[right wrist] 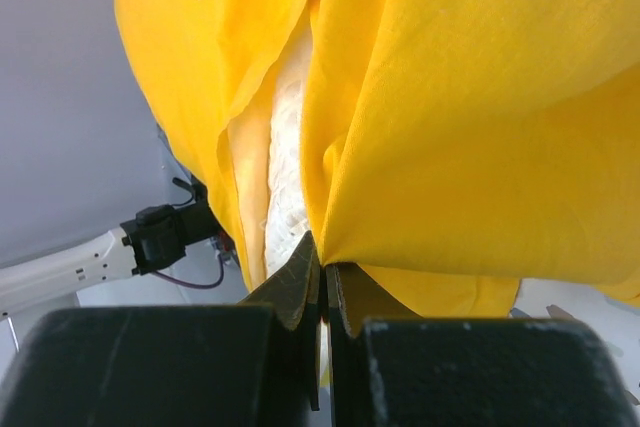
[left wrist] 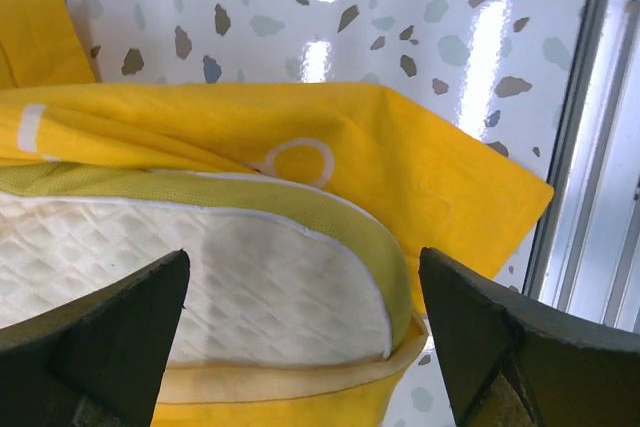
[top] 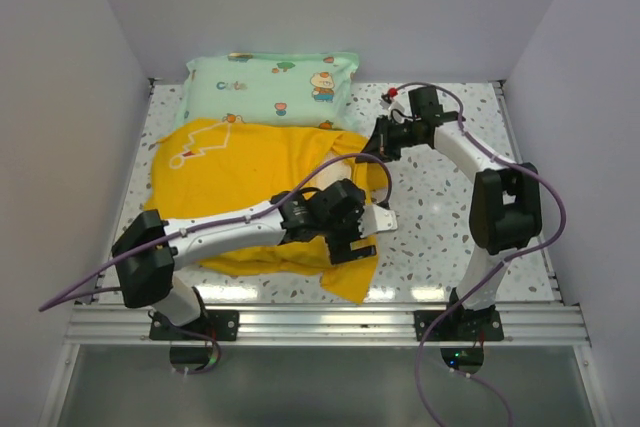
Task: Put the pillow into the pillowcase
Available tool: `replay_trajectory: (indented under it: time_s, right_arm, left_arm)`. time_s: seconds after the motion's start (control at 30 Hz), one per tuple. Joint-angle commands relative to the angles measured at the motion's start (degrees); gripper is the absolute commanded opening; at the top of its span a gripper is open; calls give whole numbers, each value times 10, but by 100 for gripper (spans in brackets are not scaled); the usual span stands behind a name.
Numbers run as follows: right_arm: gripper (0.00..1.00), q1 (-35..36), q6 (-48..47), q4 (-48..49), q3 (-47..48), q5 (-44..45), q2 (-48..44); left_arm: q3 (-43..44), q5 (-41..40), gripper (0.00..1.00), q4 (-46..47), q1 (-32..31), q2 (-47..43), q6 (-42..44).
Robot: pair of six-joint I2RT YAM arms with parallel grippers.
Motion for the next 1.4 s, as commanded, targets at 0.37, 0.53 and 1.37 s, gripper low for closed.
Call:
replay_trajectory:
  time_s: [0.37,0.53,1.37]
  right_arm:
    - [0,0,-27,-19,30,18,12]
    - [25,4,-25,-44,68,45,44]
    - [53,80,91,67,-143,126,-23]
  left_arm:
    - [-16,-84,52,42,92,124,-169]
    - [-4,198,0,84,188,119,-204]
    - [-93,615,0,382,360,141,-373]
